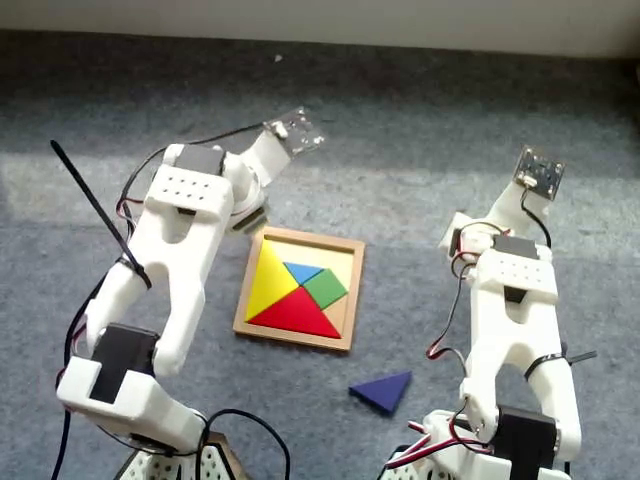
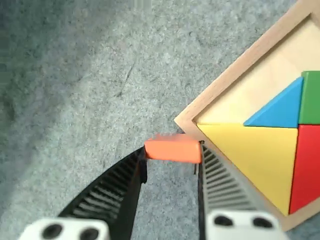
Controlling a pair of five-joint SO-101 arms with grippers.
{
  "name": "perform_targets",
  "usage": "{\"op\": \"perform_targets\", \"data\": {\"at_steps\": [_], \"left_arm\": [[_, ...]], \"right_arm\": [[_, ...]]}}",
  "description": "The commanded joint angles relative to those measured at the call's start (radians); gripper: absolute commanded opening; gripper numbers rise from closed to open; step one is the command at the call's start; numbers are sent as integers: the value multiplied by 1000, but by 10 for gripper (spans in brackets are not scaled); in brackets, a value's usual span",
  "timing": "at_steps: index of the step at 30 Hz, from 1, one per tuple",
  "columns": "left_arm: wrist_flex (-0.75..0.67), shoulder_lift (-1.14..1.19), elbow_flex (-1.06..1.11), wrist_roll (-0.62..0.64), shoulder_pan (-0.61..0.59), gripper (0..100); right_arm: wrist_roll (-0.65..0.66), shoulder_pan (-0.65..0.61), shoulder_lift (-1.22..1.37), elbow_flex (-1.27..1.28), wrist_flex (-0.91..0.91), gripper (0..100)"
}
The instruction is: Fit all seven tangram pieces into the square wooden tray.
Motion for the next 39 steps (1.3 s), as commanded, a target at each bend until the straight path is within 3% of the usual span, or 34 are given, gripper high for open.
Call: {"op": "perform_targets", "data": {"at_steps": [1, 13, 21, 29, 33, 39], "left_arm": [[63, -12, -56, -72, 59, 164], [120, -4, -48, -255, 157, 164], [123, -2, -36, -258, 245, 164], [163, -2, -41, -278, 229, 167], [104, -2, -28, -173, 226, 168], [-121, -2, 102, 20, 269, 168]], "right_arm": [[2, 12, -47, -13, -22, 6], [2, 12, -45, -7, -124, 6], [2, 12, -45, -7, -124, 6], [2, 12, -45, -7, -124, 6], [2, 12, -45, -7, -124, 6], [2, 12, -45, -7, -124, 6]]}}
